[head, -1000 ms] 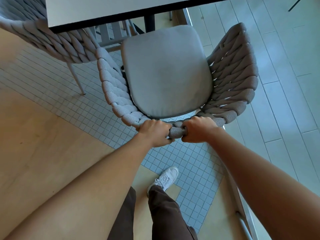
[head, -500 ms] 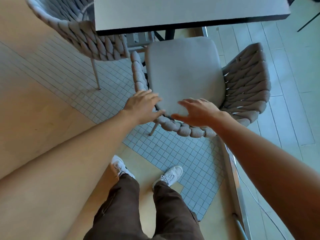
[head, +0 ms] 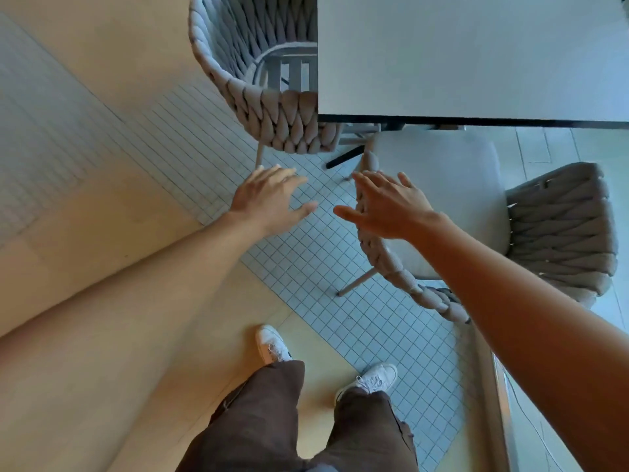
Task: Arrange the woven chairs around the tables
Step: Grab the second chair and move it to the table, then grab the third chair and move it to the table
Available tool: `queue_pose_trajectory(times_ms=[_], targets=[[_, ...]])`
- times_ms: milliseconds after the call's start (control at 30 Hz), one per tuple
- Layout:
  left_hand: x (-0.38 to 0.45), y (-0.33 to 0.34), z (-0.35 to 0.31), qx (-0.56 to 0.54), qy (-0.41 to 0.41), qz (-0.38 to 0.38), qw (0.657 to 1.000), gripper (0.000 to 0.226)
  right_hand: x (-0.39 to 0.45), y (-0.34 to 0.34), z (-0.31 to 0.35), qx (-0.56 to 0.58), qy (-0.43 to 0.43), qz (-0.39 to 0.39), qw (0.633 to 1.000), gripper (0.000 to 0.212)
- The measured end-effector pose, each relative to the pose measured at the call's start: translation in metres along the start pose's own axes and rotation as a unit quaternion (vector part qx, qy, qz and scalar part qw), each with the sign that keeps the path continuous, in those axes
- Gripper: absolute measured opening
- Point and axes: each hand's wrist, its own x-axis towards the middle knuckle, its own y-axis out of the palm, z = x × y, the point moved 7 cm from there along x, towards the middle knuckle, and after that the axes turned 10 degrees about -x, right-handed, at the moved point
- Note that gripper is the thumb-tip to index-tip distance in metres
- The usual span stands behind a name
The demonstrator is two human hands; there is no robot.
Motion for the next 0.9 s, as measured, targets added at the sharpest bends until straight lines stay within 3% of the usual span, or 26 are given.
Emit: queue_pose_trajectory(times_ms=[433, 900], targets=[[-0.010, -0.102, 0.153, -0.004, -0.081, -0.055, 0.995, 0.074, 0.137, -0.084, 0.110, -0.038, -0.065, -0.044, 0.996, 0.107], [0.103, -0.179, 0.274, 0.015, -0.134, -0.078, 0.988, 0.077, 0.333, -0.156, 0.132, -0.050, -0.125, -0.056, 0.989, 0.110]])
